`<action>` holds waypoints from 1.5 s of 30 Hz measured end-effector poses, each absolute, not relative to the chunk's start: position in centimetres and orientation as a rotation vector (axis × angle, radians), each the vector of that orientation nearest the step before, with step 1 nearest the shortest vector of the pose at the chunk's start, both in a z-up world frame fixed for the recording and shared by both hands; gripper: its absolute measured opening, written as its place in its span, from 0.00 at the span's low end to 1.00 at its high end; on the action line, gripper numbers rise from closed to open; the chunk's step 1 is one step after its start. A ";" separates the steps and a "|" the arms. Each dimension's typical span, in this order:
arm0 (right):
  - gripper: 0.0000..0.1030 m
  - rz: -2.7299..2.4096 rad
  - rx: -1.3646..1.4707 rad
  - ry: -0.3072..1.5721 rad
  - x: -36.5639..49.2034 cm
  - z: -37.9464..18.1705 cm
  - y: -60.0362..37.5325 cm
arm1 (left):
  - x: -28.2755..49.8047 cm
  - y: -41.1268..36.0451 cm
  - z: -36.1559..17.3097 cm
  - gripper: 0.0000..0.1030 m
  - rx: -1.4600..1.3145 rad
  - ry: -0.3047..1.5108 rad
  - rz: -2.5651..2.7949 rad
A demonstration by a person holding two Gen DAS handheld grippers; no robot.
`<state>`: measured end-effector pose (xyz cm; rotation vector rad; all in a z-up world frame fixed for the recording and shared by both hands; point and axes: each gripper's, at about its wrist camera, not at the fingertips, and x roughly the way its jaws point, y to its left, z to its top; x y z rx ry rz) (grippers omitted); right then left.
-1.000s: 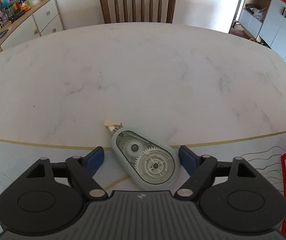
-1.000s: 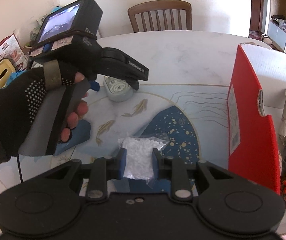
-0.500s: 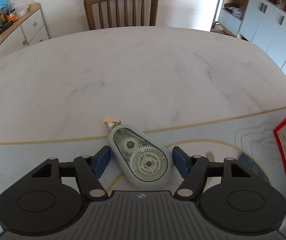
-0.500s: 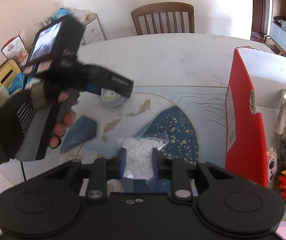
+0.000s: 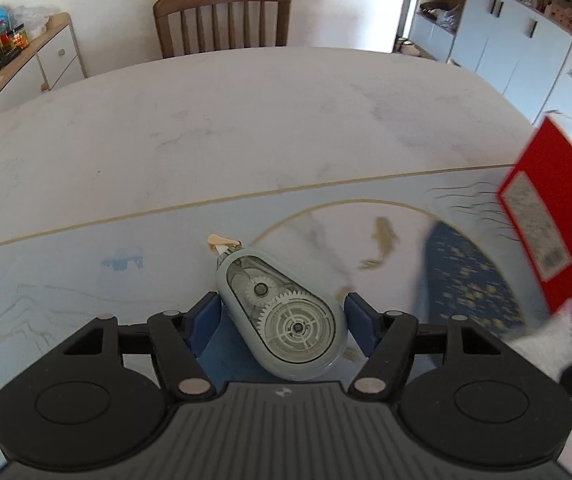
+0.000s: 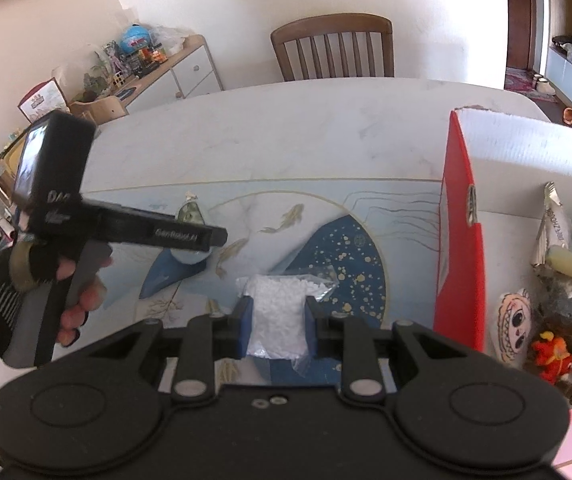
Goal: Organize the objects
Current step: 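Carry the tape roller and bead bag with both grippers into the box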
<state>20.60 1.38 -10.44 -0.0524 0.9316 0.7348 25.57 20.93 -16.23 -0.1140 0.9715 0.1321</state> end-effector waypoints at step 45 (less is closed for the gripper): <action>0.24 0.512 0.032 0.773 28.3 -5.3 -23.4 | 29.5 -8.4 -6.5 0.66 0.069 0.911 -0.285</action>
